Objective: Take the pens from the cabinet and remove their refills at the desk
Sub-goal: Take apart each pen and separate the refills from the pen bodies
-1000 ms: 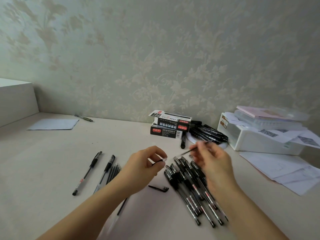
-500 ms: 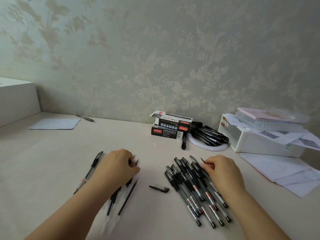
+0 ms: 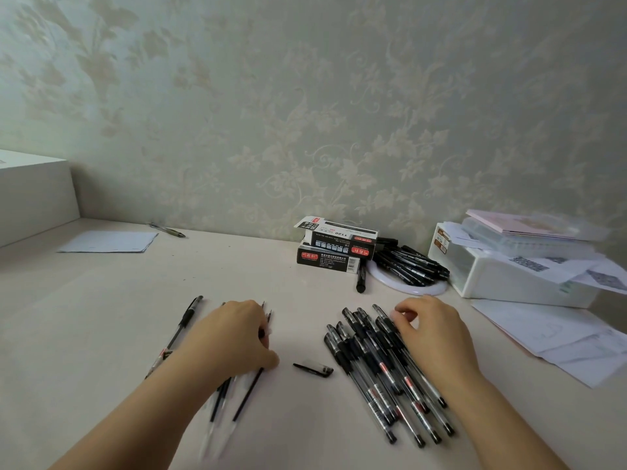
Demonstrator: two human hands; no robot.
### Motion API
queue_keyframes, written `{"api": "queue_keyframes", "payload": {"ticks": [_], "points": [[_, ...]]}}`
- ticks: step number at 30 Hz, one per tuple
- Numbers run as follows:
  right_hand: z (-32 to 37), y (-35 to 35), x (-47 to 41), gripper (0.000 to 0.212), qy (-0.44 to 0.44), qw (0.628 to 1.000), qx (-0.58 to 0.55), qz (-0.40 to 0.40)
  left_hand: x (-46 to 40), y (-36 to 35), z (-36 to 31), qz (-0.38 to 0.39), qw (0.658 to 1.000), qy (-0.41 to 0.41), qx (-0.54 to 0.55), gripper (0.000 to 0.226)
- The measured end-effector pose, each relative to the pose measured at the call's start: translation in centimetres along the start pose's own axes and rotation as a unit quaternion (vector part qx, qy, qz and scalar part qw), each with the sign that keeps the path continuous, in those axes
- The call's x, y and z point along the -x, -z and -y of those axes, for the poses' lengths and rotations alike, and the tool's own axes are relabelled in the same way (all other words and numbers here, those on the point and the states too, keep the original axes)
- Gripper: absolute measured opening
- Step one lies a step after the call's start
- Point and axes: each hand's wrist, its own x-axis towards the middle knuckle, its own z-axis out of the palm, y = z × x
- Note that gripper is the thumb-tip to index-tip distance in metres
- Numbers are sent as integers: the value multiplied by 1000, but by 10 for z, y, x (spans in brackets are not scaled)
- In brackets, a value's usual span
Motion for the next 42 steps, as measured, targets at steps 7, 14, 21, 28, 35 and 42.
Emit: {"api": "queue_keyframes", "payload": {"ticks": [7, 14, 21, 28, 35, 42], "points": [[20, -5, 7, 7, 62, 991, -116, -22, -1, -6, -4, -2, 1000, 14, 0, 26], [50, -6, 21, 8, 4, 925, -349, 148, -4, -1, -16, -58, 951, 17, 303, 32], [75, -10, 35, 14, -28, 833, -453, 317, -3, -6, -34, -67, 866, -18, 496, 30], [63, -2, 18, 23, -157, 760, -616, 136, -1, -10, -35, 36, 849, -81, 521, 17], [62, 1, 18, 22, -177, 697, -688, 102, 3, -14, -39, 43, 868, -123, 479, 16], [60, -2, 17, 19, -162, 705, -683, 102, 1, -16, -38, 43, 866, -134, 479, 14]]}}
